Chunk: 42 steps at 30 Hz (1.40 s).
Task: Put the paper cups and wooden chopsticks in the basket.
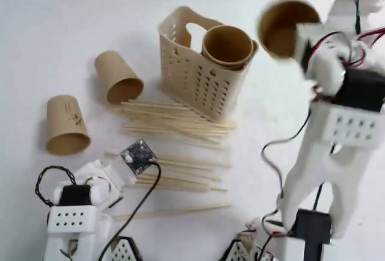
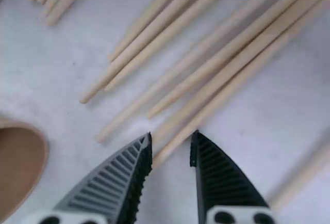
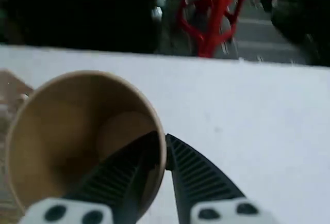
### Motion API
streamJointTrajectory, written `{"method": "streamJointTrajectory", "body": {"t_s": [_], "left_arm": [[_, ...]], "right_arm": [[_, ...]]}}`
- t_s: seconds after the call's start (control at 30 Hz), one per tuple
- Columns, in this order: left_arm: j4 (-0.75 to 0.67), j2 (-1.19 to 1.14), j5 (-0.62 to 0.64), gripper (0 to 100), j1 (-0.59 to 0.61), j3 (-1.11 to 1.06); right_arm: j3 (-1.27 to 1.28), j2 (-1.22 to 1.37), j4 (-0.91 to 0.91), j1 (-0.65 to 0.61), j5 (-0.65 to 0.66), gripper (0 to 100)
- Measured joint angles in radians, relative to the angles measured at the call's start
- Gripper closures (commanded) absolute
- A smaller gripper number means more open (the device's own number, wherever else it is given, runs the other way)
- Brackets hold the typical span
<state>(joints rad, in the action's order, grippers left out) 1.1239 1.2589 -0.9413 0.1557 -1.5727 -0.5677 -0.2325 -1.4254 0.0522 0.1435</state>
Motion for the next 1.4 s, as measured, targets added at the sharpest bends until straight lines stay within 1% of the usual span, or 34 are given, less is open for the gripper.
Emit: {"method": "streamJointTrajectory", "body": {"t_s": [0.13,0.23,0.43,0.57,0.9,1.03,1.1,1.27,1.33,1.4], "left_arm": [[0.000,0.000,0.000,85,0.000,0.000],[0.000,0.000,0.000,85,0.000,0.000],[0.000,0.000,0.000,85,0.000,0.000],[0.000,0.000,0.000,85,0.000,0.000],[0.000,0.000,0.000,85,0.000,0.000],[0.000,0.000,0.000,85,0.000,0.000],[0.000,0.000,0.000,85,0.000,0.000],[0.000,0.000,0.000,85,0.000,0.000],[0.000,0.000,0.000,85,0.000,0.000],[0.000,0.000,0.000,85,0.000,0.000]], "right_arm": [[-0.046,-0.012,0.074,-0.143,-0.135,98.1],[-0.048,-0.006,0.100,-0.190,-0.169,98.1],[-0.029,0.130,0.149,-0.192,-0.180,98.1],[-0.028,0.210,0.147,-0.160,-0.180,98.1],[-0.028,0.222,0.018,-0.158,-0.180,98.1],[-0.021,0.222,-0.002,-0.160,-0.180,97.4],[-0.020,0.227,-0.002,-0.158,-0.180,92.7],[-0.020,0.296,-0.002,-0.164,-0.180,74.8],[-0.020,0.315,-0.002,-0.164,-0.180,71.6],[-0.020,0.321,-0.002,-0.163,-0.180,71.6]]}}
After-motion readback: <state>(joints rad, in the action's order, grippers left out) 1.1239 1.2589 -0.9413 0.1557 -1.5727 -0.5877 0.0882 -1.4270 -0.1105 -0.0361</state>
